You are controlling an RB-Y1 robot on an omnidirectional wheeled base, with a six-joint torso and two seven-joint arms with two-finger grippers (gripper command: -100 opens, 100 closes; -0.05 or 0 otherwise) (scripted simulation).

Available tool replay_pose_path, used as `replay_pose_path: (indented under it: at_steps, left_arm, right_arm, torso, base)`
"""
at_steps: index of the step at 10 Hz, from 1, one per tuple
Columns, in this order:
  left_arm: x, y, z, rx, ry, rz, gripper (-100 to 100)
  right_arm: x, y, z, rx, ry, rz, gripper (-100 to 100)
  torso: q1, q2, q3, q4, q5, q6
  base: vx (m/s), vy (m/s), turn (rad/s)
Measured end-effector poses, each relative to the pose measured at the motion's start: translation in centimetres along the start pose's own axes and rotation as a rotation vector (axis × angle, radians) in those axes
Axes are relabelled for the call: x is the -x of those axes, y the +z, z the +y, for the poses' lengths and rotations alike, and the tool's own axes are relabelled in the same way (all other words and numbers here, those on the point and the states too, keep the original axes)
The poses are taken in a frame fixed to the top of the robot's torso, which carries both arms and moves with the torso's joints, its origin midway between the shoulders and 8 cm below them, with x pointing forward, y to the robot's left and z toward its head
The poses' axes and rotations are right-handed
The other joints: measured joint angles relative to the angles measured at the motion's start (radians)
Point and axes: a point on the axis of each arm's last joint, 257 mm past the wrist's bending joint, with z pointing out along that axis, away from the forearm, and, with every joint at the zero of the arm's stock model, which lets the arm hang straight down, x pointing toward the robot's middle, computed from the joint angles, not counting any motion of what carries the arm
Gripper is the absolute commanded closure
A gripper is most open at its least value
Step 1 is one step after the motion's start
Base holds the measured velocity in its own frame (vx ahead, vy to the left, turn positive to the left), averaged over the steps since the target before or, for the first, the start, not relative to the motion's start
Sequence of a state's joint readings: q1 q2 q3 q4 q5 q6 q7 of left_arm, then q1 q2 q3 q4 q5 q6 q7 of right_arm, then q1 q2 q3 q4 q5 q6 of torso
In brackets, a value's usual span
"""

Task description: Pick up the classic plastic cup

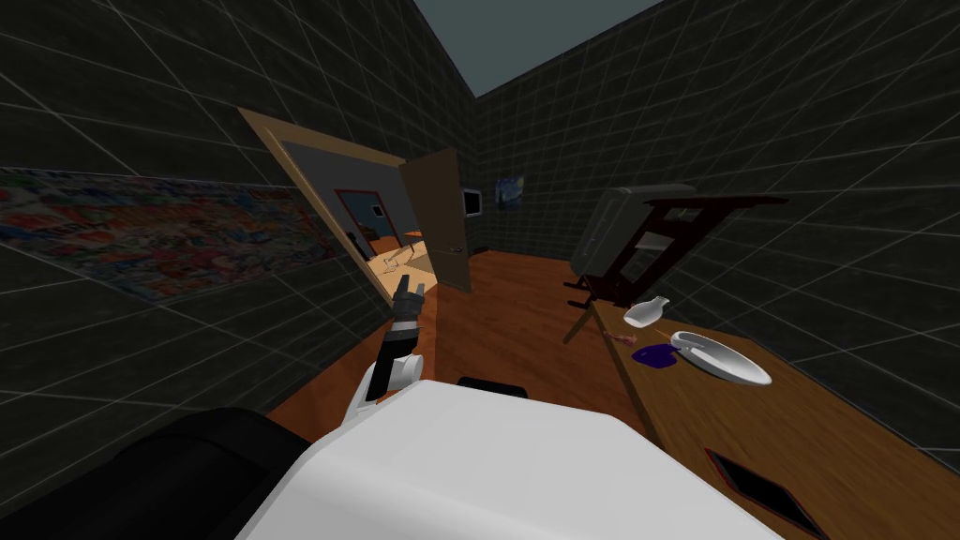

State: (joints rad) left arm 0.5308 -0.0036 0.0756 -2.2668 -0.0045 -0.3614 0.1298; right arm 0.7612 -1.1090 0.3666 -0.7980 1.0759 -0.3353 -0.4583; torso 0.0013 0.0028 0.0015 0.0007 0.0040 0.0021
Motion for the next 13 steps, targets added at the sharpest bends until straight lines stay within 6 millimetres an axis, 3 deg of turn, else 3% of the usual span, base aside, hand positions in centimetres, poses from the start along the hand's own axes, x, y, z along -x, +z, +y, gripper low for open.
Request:
replay_pose_path:
  at_steps: [4, 8, 12, 13]
  left_arm:
    - [0.0, 0.0, 0.0, 0.000, 0.000, 0.000, 0]
    - [0.0, 0.0, 0.0, 0.000, 0.000, 0.000, 0]
    - [0.0, 0.0, 0.0, 0.000, 0.000, 0.000, 0]
    - [0.0, 0.0, 0.0, 0.000, 0.000, 0.000, 0]
  right_arm:
    - [0.8, -0.4, -2.5, -0.016, -0.007, -0.004, 100]
    - [1.2, -0.5, -3.3, -0.006, -0.001, -0.006, 100]
    - [0.5, -0.8, -3.8, 0.006, 0.024, 0.005, 100]
    - [0.4, -0.8, -3.7, 0.010, 0.023, 0.005, 0]
  torso:
    - [0.003, 0.000, 0.000, 0.000, 0.002, 0.000]
    - [0.002, 0.000, 0.000, 0.000, 0.001, 0.001]
    - [0.003, 0.000, 0.000, 0.000, 0.002, 0.002]
    - [0.002, 0.000, 0.000, 0.000, 0.002, 0.002]
  base:
    - [-0.011, 0.049, 0.014]
    - [-0.012, 0.036, 0.014]
    - [-0.008, 0.030, 0.007]
    - [0.000, 0.000, 0.000]
